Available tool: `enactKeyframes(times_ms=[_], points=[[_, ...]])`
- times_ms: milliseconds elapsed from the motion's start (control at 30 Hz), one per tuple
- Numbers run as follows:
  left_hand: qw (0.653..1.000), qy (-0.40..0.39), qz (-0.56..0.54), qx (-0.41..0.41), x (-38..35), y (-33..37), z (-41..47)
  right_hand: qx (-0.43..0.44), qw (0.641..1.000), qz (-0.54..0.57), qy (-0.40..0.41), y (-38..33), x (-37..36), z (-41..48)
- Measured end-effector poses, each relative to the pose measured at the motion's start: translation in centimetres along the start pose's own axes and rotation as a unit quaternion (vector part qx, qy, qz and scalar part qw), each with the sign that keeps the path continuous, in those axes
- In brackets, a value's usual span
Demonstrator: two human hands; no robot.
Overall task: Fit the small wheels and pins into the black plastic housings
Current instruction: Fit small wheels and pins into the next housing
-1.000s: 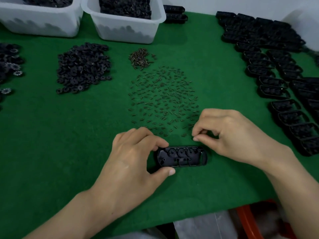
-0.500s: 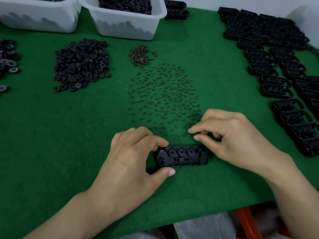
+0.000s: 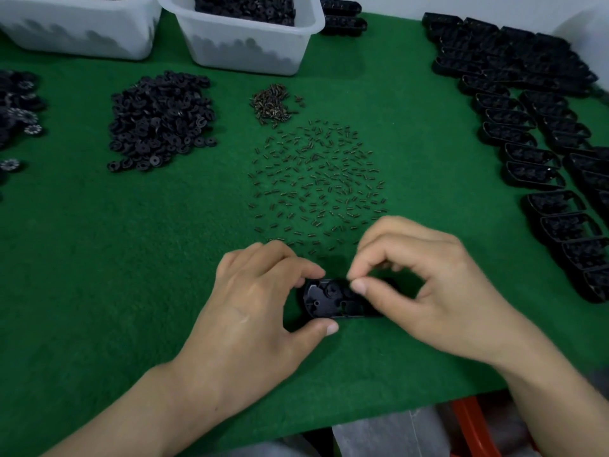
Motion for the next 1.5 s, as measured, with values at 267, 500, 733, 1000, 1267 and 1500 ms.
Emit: enactKeyframes(times_ms=[267,500,733,1000,1267,1500], points=[[1.0,0.003,-0.001,-0.001,0.0,0.0,-0.1,0.007,1.0,-0.007,0.0,-0.2,-2.4,-0.2],[1.0,0.001,-0.001,-0.001,-0.1,0.1,0.0,-0.003,0.999,-0.035,0.01,-0.2,-2.3,-0.4],[1.0,-0.001,0.001,0.001,0.0,0.1,-0.1,-0.074,0.993,-0.008,0.087,1.7,0.7,-0.2],[1.0,-0.002,-0.005,-0.001,0.0,0.1,-0.1,-0.077,0.993,-0.09,0.024,2.6,-0.1,0.7],[1.0,-0.004,-0.007,0.006,0.0,0.0,-0.1,-0.056,0.988,-0.136,-0.051,2.3,-0.4,1.2],[1.0,-0.006,-0.003,0.005,0.0,-0.1,0.0,-0.1,0.98,-0.158,-0.06,2.6,-0.2,0.9]])
Point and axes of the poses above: each hand's wrist, its own z-axis towards the middle knuckle, its own x-axis out of the back of the hand, y = z × x, the point moved 5 cm from there along z, towards the middle knuckle, and after that the axes turned 12 degrees about -z, right-handed, at the moved point
